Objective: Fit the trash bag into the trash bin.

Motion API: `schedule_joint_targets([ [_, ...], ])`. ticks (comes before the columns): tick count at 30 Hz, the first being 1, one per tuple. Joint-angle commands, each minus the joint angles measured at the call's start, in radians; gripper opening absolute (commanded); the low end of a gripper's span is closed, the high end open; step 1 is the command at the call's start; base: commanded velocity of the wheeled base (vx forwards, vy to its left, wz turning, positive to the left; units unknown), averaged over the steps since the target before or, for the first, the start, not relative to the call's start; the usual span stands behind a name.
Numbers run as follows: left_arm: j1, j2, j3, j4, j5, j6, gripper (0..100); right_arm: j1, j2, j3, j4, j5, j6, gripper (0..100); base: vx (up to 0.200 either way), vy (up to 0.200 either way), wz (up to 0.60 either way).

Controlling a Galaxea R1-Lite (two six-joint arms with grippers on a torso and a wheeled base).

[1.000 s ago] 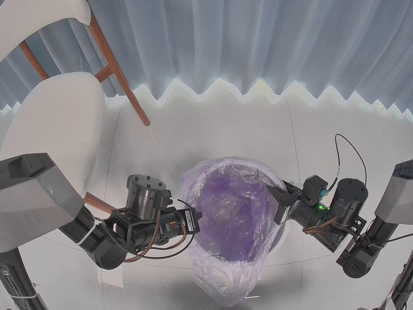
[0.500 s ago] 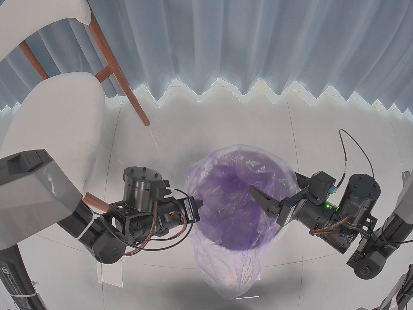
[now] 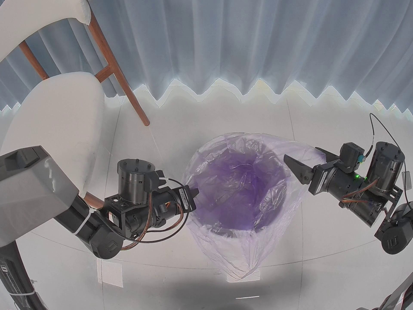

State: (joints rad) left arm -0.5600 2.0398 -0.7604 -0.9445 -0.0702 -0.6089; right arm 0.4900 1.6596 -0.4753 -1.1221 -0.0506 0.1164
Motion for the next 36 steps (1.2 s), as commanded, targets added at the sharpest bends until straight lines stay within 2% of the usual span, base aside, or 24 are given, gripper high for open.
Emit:
schedule_joint_targets([
  [1, -0.001, -0.003, 0.004, -0.002, 0.0, 0.001, 0, -0.027, -0.017, -0.037, 0.012, 0.005, 0.039, 100, 0.0, 0.0, 0.0],
  [5, -0.009, 0.002, 0.006, -0.002, 0.001, 0.003, 0, 0.03, -0.014, -0.031, 0.012, 0.018, 0.095, 100, 0.0, 0.0, 0.0],
  [10, -0.009, 0.002, 0.007, -0.022, 0.006, 0.005, 0, 0.033, 0.008, -0.023, 0.008, 0.02, 0.1, 100, 0.0, 0.0, 0.0],
  [14, -0.012, -0.013, 0.026, -0.059, 0.004, 0.003, 0, 0.018, 0.058, -0.022, -0.03, 0.018, 0.051, 100, 0.0, 0.0, 0.0],
  [20, -0.031, -0.081, 0.07, -0.057, -0.028, 0.0, 0, -0.01, 0.111, -0.031, -0.113, 0.015, 0.051, 100, 0.0, 0.0, 0.0],
  [24, -0.021, -0.09, 0.079, -0.059, -0.063, -0.003, 0, -0.033, 0.112, -0.052, -0.116, 0.018, 0.065, 100, 0.0, 0.0, 0.0],
  [28, -0.018, -0.09, 0.079, -0.059, -0.068, -0.003, 0, -0.053, 0.117, -0.097, -0.114, 0.02, 0.131, 100, 0.0, 0.0, 0.0],
  [29, -0.018, -0.087, 0.079, -0.059, -0.068, -0.003, 0, -0.053, 0.117, -0.131, -0.113, 0.021, 0.206, 100, 0.0, 0.0, 0.0],
  [31, -0.018, -0.084, 0.079, -0.059, -0.068, -0.003, 0, -0.053, 0.115, -0.147, -0.11, 0.029, 0.258, 100, 0.0, 0.0, 0.0],
  [36, -0.018, -0.081, 0.076, -0.059, -0.068, -0.003, 0, -0.051, 0.091, -0.154, -0.111, 0.094, 0.344, 100, 0.0, 0.0, 0.0],
])
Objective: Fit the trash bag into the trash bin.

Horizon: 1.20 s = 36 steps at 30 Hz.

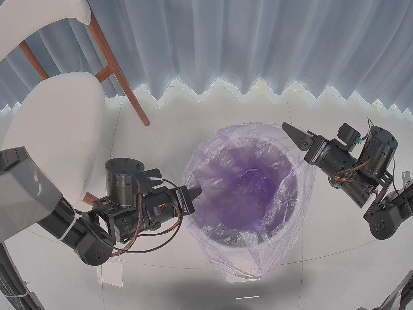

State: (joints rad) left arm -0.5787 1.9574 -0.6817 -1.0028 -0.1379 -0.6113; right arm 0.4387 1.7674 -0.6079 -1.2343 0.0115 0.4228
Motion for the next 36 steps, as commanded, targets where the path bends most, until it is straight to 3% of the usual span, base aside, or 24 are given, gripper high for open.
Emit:
schedule_joint_targets([
  [1, 0.0, 0.001, -0.002, 0.0, 0.0, -0.001, 0, 0.0, -0.017, -0.021, 0.001, 0.031, 0.037, 100, 0.0, 0.0, 0.0],
  [3, 0.0, 0.003, -0.002, 0.0, 0.0, -0.001, 0, 0.005, -0.034, -0.027, 0.002, 0.064, 0.139, 100, 0.0, 0.0, 0.0],
  [6, 0.002, 0.0, -0.006, -0.002, 0.0, -0.001, 0, 0.003, -0.042, -0.027, 0.009, 0.093, 0.182, 100, 0.0, 0.0, 0.0],
  [14, -0.001, -0.046, 0.004, -0.014, 0.0, -0.005, 0, -0.048, -0.045, -0.044, 0.022, 0.107, 0.18, 100, 0.0, 0.0, 0.0],
  [19, -0.009, -0.065, -0.001, -0.036, -0.017, -0.081, 0, -0.071, -0.049, -0.059, 0.024, 0.108, 0.183, 100, 0.0, 0.0, 0.0],
  [36, -0.003, -0.052, 0.013, -0.054, -0.032, -0.076, 0, -0.135, -0.052, -0.107, 0.027, 0.108, 0.197, 100, 0.0, 0.0, 0.0],
])
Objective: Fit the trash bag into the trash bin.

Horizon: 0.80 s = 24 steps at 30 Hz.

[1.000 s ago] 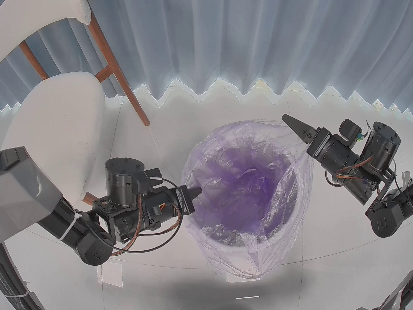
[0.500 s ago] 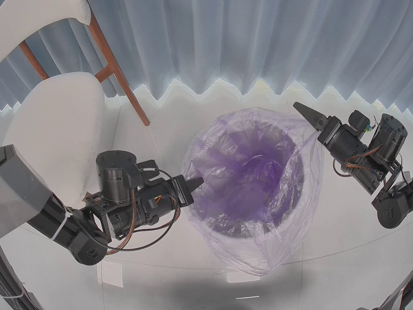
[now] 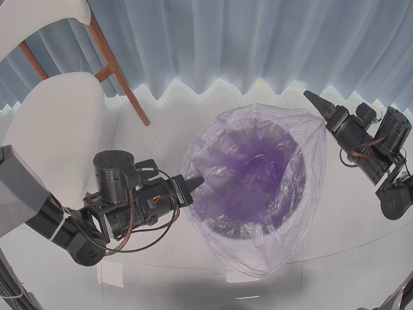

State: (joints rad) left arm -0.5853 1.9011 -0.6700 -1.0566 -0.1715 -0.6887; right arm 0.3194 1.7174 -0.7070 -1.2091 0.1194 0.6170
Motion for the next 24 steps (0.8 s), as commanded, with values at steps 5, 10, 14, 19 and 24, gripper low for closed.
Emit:
schedule_joint_targets([
  [5, 0.027, 0.021, -0.033, 0.009, 0.01, 0.006, 0, -0.039, -0.022, -0.019, 0.109, -0.001, -0.005, 100, 0.0, 0.0, 0.0],
  [10, 0.024, 0.078, -0.057, 0.026, 0.058, 0.038, 0, -0.062, -0.013, -0.008, 0.129, -0.001, -0.062, 100, 0.0, 0.0, 0.0],
  [14, 0.015, 0.207, -0.12, 0.012, 0.194, 0.086, 0, -0.059, -0.012, 0.014, 0.129, -0.003, -0.105, 100, 0.0, 0.0, 0.0],
  [19, 0.036, 0.231, -0.229, 0.067, 0.19, 0.104, 0, -0.057, -0.024, 0.026, 0.131, -0.003, -0.134, 100, 0.0, 0.0, 0.0],
  [24, 0.045, 0.236, -0.367, 0.297, 0.19, 0.156, 0, -0.051, -0.035, 0.031, 0.129, -0.006, -0.146, 100, 0.0, 0.0, 0.0],
])
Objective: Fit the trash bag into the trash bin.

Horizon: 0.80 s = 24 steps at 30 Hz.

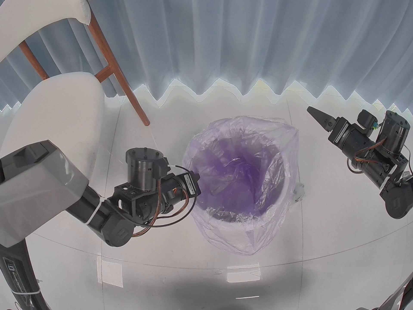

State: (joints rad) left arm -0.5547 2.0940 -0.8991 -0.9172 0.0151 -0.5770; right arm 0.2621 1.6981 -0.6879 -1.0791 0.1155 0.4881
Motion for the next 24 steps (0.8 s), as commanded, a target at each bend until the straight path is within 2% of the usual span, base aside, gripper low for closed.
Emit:
schedule_joint_targets([
  [1, 0.019, 0.043, -0.164, 0.195, 0.003, 0.052, 0, 0.006, -0.02, 0.011, -0.001, -0.002, -0.02, 100, 0.0, 0.0, 0.0],
  [8, 0.024, 0.11, -0.303, 0.324, 0.009, 0.057, 0, 0.012, -0.037, 0.021, -0.002, -0.002, -0.04, 100, 0.0, 0.0, 0.0],
  [15, 0.045, 0.155, -0.328, 0.33, 0.016, 0.109, 0, 0.025, -0.061, 0.028, -0.002, -0.002, -0.045, 100, 0.0, 0.0, 0.0],
  [24, 0.05, 0.208, -0.337, 0.321, 0.042, 0.114, 0, 0.058, -0.063, 0.033, -0.008, -0.004, -0.046, 100, 0.0, 0.0, 0.0],
])
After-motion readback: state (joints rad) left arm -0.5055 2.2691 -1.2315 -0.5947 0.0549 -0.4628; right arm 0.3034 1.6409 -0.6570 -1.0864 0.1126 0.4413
